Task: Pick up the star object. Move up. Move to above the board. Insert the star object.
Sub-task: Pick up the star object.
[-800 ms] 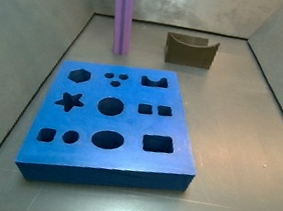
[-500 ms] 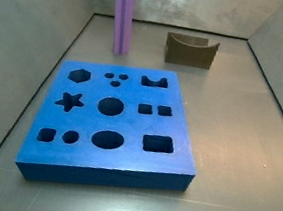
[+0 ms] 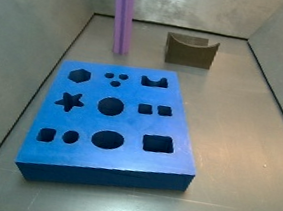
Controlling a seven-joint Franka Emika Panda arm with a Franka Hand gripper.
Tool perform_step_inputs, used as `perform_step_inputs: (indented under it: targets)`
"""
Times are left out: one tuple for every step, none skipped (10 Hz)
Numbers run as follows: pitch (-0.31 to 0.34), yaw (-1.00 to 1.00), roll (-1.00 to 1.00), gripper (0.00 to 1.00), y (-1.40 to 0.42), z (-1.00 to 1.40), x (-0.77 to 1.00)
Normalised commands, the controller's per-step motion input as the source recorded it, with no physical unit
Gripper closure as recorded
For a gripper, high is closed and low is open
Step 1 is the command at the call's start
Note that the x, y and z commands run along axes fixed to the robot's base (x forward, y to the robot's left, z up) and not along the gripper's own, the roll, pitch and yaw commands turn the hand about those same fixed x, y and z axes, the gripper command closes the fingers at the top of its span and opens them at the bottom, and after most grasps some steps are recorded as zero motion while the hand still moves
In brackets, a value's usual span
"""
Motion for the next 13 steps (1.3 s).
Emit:
perform_step_inputs:
  targets:
    - [-0.067, 0.0, 0.09, 0.0, -0.33, 0.0, -0.29]
    - [-0.01, 0.0, 0.0, 0.0, -0.03, -0.04, 0.0]
    - [-0.14, 0.0, 0.0, 0.0, -0.26, -1.0, -0.09]
    - [-0.06, 0.0, 0.0, 0.0, -0.26, -1.0, -0.03]
    - [-0.059, 0.0, 0.0, 0.0, -0.25, -1.0, -0.04]
    - [-0.156, 0.01, 0.0, 0.0, -0.14, -0.95, -0.03]
    - [0.0, 0.0, 0.0, 0.0, 0.0, -0.02, 0.0]
    - [-0.153, 0.0, 0.0, 0.0, -0.17, -0.96, 0.0]
    - [-0.091, 0.0, 0.0, 0.0, -0.16, -1.0, 0.0]
    - [-0.081, 0.0, 0.0, 0.0, -0.14, -1.0, 0.0]
    - [-0.084, 0.0, 0.0, 0.0, -0.09, -1.0, 0.0]
    - [-0.139, 0.0, 0.0, 0.0, 0.04, -1.0, -0.11]
    - [-0.123, 0.0, -0.1, 0.0, 0.36, -0.72, -0.05]
